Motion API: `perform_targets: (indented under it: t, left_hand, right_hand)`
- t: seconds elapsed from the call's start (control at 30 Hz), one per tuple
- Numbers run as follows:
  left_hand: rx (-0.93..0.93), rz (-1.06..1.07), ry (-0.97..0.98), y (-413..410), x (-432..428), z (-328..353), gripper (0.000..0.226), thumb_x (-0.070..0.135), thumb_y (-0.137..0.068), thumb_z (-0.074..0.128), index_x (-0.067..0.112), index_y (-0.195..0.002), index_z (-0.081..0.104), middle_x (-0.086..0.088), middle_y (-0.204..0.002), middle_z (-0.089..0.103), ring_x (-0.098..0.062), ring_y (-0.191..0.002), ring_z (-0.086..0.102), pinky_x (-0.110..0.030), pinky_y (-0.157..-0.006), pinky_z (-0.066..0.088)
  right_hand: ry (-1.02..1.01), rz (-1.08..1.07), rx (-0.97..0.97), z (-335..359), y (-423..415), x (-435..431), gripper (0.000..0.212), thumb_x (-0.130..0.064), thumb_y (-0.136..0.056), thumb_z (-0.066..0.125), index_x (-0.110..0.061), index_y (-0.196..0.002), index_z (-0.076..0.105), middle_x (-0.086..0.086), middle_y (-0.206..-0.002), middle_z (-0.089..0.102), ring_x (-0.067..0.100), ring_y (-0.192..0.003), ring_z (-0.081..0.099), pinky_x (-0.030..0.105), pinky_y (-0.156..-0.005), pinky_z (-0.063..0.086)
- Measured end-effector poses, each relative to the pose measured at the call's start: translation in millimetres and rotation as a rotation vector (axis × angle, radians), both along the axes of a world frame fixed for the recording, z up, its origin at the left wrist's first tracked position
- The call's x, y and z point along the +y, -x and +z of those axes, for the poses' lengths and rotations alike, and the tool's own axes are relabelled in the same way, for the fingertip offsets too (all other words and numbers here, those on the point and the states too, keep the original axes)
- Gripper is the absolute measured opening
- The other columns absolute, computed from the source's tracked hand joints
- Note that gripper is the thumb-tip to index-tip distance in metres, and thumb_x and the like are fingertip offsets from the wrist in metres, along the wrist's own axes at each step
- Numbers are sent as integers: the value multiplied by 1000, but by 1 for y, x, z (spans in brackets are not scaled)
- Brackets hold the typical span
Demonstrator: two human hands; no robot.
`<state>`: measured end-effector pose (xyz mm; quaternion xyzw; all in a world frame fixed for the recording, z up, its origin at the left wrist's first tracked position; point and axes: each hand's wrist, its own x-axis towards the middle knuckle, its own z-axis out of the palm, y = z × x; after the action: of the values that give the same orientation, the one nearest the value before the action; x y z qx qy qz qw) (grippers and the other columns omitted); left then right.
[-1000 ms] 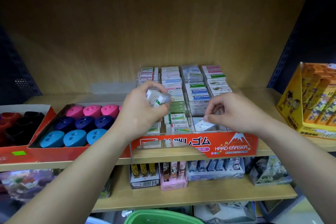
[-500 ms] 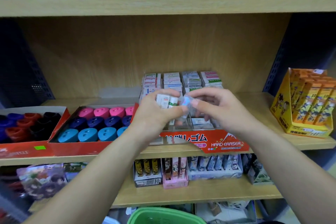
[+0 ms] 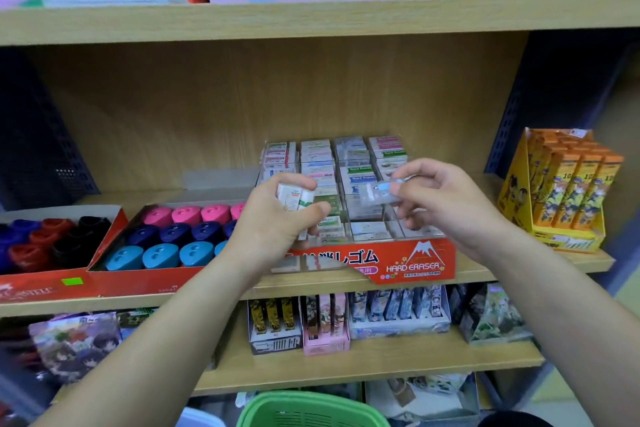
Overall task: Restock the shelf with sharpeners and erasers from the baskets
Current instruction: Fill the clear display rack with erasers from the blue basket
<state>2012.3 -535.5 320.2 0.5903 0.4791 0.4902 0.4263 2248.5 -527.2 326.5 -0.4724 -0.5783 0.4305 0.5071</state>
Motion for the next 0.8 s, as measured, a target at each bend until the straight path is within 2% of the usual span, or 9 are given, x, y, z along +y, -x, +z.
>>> perform_targets:
  t: [0.07, 0.13, 0.2, 0.33, 0.43, 0.53, 0.63, 0.8]
  left_hand:
    - [97, 56, -18, 3, 7, -2, 29, 23, -86, 81, 27, -108, 63, -8, -102, 72, -14, -59, 62, -27, -54, 55]
    - [161, 82, -14, 6, 13, -4, 32, 32, -83, 83, 33, -107, 63, -10, -120, 69, -20, -63, 65, -32, -57, 59]
    - [202, 80, 12, 9, 18, -5, 35, 39, -81, 83, 36, -108, 61, -14, -115, 69, -22, -58, 62, -38, -60, 61]
    - [188, 60, 54, 17, 27, -7, 39, 32, -88, 77, 30, -121, 56, -2, -81, 64, -11, -54, 57, -27, -57, 51]
    - [132, 35, 87, 28, 30, -6, 40, 25, -91, 75, 24, -126, 56, -10, -85, 70, -13, -59, 60, -29, -62, 53]
    - [167, 57, 70, 40, 31, -5, 38, 25, -91, 74, 21, -125, 59, -7, -82, 71, -13, -57, 61, -27, -50, 49]
    - [152, 78, 47, 51, 28, -4, 36, 22, -92, 73, 14, -125, 61, -4, -72, 69, -13, -53, 58, -26, -49, 49]
    - [94, 105, 46, 63, 19, -6, 22, 16, -90, 75, 9, -110, 69, -8, -73, 73, -9, -46, 51, -19, -45, 45]
  right_hand:
    - [4, -68, -19, -1, -10, 4, 11, -8, -91, 72, -8, -100, 66, 11, -77, 70, 23, -65, 63, 36, -60, 52]
    - [-2, -124, -53, -2, -17, 9, 13, -8, -90, 74, -8, -100, 65, 11, -79, 73, 23, -68, 66, 36, -65, 56]
    - [-8, -153, -80, -3, -21, 15, 14, -6, -89, 73, -7, -101, 66, 12, -79, 73, 26, -71, 67, 38, -71, 59]
    - [-19, -91, -147, -5, -9, 23, 11, -5, -90, 72, -6, -100, 68, 14, -86, 72, 31, -75, 73, 40, -76, 63]
    - [-48, 19, -249, -6, 16, 29, 9, -6, -90, 73, -7, -99, 71, 9, -84, 73, 19, -70, 73, 27, -65, 61]
    - [-156, 35, -492, -15, 42, 43, 8, -15, -86, 78, -22, -88, 75, -8, -75, 72, -1, -67, 67, 15, -63, 51]
    - [-201, 62, -697, -23, 59, 52, 12, -19, -87, 76, -30, -84, 72, -13, -78, 71, -2, -74, 66, 17, -68, 48]
    - [-225, 185, -981, -24, 60, 56, 12, -23, -95, 67, -25, -100, 77, -17, -89, 65, -7, -74, 57, 13, -65, 39]
